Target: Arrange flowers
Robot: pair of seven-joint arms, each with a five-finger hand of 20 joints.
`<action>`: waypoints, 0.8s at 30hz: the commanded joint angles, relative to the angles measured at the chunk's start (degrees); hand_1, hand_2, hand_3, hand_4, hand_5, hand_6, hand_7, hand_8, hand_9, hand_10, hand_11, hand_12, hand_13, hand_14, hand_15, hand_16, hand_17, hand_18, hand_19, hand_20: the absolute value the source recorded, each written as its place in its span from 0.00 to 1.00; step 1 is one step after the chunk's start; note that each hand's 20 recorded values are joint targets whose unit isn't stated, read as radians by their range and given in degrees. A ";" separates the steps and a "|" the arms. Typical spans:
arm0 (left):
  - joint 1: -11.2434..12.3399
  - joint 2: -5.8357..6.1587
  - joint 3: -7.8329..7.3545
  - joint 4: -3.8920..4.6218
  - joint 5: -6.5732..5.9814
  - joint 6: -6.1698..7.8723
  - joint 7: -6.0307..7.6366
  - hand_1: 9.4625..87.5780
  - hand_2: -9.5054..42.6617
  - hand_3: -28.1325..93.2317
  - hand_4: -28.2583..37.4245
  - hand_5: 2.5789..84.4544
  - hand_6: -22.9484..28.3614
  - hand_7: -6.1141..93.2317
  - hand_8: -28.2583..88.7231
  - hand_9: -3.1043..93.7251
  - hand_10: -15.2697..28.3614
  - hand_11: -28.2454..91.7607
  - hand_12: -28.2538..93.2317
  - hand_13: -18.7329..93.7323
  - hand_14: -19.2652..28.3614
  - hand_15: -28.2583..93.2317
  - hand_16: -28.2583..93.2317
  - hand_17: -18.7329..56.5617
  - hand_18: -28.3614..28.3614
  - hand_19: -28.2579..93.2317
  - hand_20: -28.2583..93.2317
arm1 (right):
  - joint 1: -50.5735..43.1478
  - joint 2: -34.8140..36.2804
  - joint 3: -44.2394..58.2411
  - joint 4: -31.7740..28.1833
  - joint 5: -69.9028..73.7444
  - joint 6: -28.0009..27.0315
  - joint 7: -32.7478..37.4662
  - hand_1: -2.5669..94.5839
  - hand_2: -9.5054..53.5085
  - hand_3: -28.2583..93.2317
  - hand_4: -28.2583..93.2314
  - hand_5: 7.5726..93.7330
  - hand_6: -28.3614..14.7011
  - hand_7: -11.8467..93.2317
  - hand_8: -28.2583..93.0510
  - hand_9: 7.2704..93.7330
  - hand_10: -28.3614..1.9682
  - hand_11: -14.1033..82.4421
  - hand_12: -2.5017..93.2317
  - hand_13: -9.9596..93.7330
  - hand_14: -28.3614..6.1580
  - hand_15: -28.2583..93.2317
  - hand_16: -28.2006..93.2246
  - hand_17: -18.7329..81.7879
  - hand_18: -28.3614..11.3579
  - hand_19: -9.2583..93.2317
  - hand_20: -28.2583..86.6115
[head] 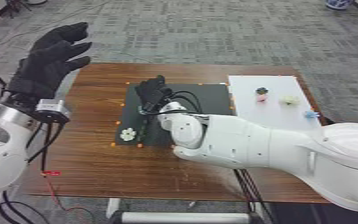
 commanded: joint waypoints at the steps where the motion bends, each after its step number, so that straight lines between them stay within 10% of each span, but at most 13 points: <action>1: 2.79 -1.28 -2.11 -1.10 0.09 0.65 0.35 0.19 0.09 0.81 0.08 0.22 0.45 0.34 0.15 0.20 0.53 0.37 0.43 0.24 0.66 0.51 0.26 0.08 0.87 0.56 0.32 | -2.46 5.89 7.96 -8.12 -0.65 -2.30 -4.76 0.37 0.00 0.94 0.00 0.66 0.72 0.38 0.10 0.72 0.67 0.49 0.32 0.75 0.66 0.90 0.49 0.54 0.17 0.99 0.76; 4: 3.73 -1.41 -3.03 -1.50 0.02 0.76 0.43 0.19 0.09 0.81 0.08 0.23 0.45 0.33 0.15 0.20 0.52 0.37 0.43 0.24 0.65 0.51 0.25 0.09 0.86 0.56 0.31 | -5.20 9.33 10.56 -11.75 -0.87 -2.73 -11.16 0.47 0.00 0.94 0.00 0.62 0.73 0.40 0.15 0.75 0.73 0.35 0.54 0.73 0.66 0.89 0.53 0.52 0.19 0.97 0.76; 11: 5.52 -2.47 -4.34 -2.15 -0.02 0.76 0.26 0.19 0.07 0.82 0.08 0.23 0.45 0.33 0.15 0.20 0.51 0.38 0.43 0.25 0.63 0.52 0.24 0.10 0.84 0.56 0.31 | -11.09 16.99 15.74 -19.40 -3.57 -5.01 -9.99 0.50 0.03 0.97 0.00 0.61 0.74 0.42 0.16 0.67 0.67 0.49 0.64 0.70 0.65 0.88 0.58 0.51 0.21 0.95 0.75; 17: 9.81 -3.97 -6.99 -3.49 0.11 1.61 0.36 0.20 0.07 0.81 0.06 0.26 0.49 0.31 0.15 0.22 0.56 0.40 0.41 0.25 0.67 0.55 0.22 0.11 0.86 0.57 0.31 | -21.79 30.28 28.66 -26.57 -5.42 -3.15 -3.82 0.37 0.00 0.96 0.00 0.56 0.68 0.40 0.10 0.57 0.55 0.63 0.44 0.68 0.60 0.91 0.51 0.51 0.20 0.96 0.75; 24: 16.82 -6.83 -10.83 -5.44 0.27 2.48 0.98 0.21 0.07 0.81 0.05 0.27 0.50 0.31 0.15 0.22 0.58 0.41 0.40 0.26 0.69 0.57 0.21 0.11 0.87 0.57 0.30 | -42.12 41.21 53.91 -29.05 -6.91 0.43 3.65 0.31 0.00 0.94 0.00 0.40 0.55 0.34 0.12 0.43 0.52 0.41 0.25 0.60 0.51 0.90 0.46 0.47 0.18 0.92 0.72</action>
